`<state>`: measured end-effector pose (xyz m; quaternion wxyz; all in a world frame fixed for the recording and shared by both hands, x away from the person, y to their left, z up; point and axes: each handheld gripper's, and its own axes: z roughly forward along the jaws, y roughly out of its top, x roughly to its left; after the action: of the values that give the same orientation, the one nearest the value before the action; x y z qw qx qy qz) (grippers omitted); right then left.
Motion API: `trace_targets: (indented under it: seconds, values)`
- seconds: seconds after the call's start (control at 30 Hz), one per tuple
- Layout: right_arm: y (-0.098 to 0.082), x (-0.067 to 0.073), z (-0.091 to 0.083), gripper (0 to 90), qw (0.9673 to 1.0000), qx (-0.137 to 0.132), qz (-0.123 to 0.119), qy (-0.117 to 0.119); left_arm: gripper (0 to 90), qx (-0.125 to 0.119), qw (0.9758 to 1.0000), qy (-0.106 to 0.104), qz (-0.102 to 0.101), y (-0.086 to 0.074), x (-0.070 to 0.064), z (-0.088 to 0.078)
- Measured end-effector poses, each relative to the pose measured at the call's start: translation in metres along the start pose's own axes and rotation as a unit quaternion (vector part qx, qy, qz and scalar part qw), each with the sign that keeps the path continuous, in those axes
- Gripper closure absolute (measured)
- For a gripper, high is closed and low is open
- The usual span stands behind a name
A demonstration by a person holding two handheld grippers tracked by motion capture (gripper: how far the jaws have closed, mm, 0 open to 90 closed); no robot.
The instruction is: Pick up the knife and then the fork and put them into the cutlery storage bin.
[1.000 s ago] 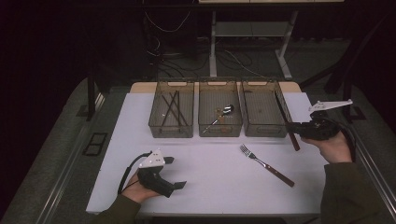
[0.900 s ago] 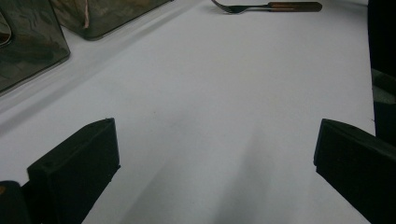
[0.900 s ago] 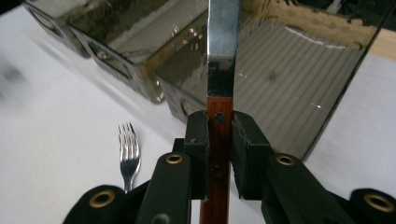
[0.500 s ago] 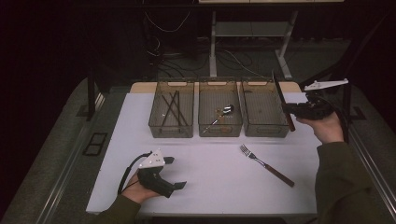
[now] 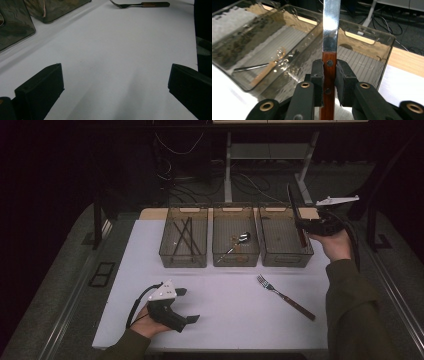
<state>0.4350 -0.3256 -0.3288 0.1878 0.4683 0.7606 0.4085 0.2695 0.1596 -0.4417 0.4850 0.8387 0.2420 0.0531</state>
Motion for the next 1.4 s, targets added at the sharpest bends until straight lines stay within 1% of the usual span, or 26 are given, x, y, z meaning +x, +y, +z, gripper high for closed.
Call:
trace_targets:
  seconds: [0.1, 0.13, 0.2, 0.37, 0.4, 0.53, 0.63, 0.67, 0.77, 0.83, 1.0, 1.07, 1.1, 1.2, 1.33, 1.4]
  values:
    - [-0.003, -0.002, 0.009, 77.6, 0.9999, 0.014, 0.004, -0.007, 0.0, 0.002, 1.0, -0.001, 0.002, 0.0, 0.0, 0.0]
    - [-0.004, -0.003, 0.011, 77.6, 0.9998, 0.014, 0.001, -0.011, 0.0, 0.002, 1.0, -0.001, 0.002, 0.0, 0.0, 0.0]
    - [-0.006, -0.003, 0.017, 77.6, 0.9996, 0.024, 0.005, -0.013, 0.0, 0.003, 1.0, -0.001, 0.001, 0.0, 0.0, 0.0]
    - [-0.011, -0.004, 0.028, 77.6, 0.9985, 0.049, -0.005, -0.025, 0.0, 0.002, 1.0, -0.003, 0.002, 0.0, 0.0, 0.0]
    - [-0.012, -0.004, 0.03, 77.5, 0.9983, 0.054, -0.003, -0.023, 0.0, 0.002, 1.0, -0.003, 0.002, 0.0, 0.0, 0.0]
    - [-0.02, -0.006, 0.038, 77.5, 0.996, 0.083, -0.01, -0.03, 0.0, 0.001, 1.0, -0.004, 0.002, 0.0, -0.001, 0.001]
    - [-0.026, -0.006, 0.044, 77.5, 0.9936, 0.105, -0.018, -0.037, 0.0, 0.002, 1.0, -0.004, 0.002, 0.0, -0.001, 0.001]
    - [-0.028, -0.007, 0.045, 77.5, 0.9931, 0.108, -0.021, -0.039, 0.0, 0.002, 1.0, -0.004, 0.002, 0.0, -0.001, 0.001]
    - [-0.033, -0.008, 0.048, 77.5, 0.9922, 0.117, -0.018, -0.04, 0.0, 0.002, 1.0, -0.004, 0.001, 0.0, -0.001, 0.002]
    - [-0.035, -0.009, 0.05, 77.5, 0.9909, 0.126, -0.021, -0.043, 0.0, 0.002, 1.0, -0.004, 0.001, 0.0, -0.001, 0.002]
    - [-0.039, -0.009, 0.053, 77.0, 0.9899, 0.133, -0.024, -0.042, 0.0, 0.004, 1.0, -0.004, 0.002, 0.0, -0.001, 0.002]
    - [-0.039, -0.009, 0.053, 74.9, 0.9897, 0.135, -0.024, -0.04, 0.0, 0.002, 1.0, -0.004, 0.002, 0.0, -0.002, 0.002]
    - [-0.038, -0.009, 0.053, 71.5, 0.99, 0.133, -0.026, -0.041, 0.0, 0.003, 1.0, -0.004, 0.002, 0.0, -0.002, 0.002]
    - [-0.037, -0.009, 0.05, 65.5, 0.9916, 0.121, -0.021, -0.04, 0.0, 0.004, 1.0, -0.004, 0.001, 0.0, -0.001, 0.002]
    - [-0.035, -0.01, 0.045, 60.6, 0.9929, 0.112, -0.017, -0.035, 0.0, 0.003, 1.0, -0.004, 0.002, 0.0, -0.002, 0.002]
    - [-0.034, -0.01, 0.039, 58.3, 0.994, 0.105, -0.014, -0.028, 0.0, 0.004, 1.0, -0.004, 0.002, 0.0, -0.002, 0.002]
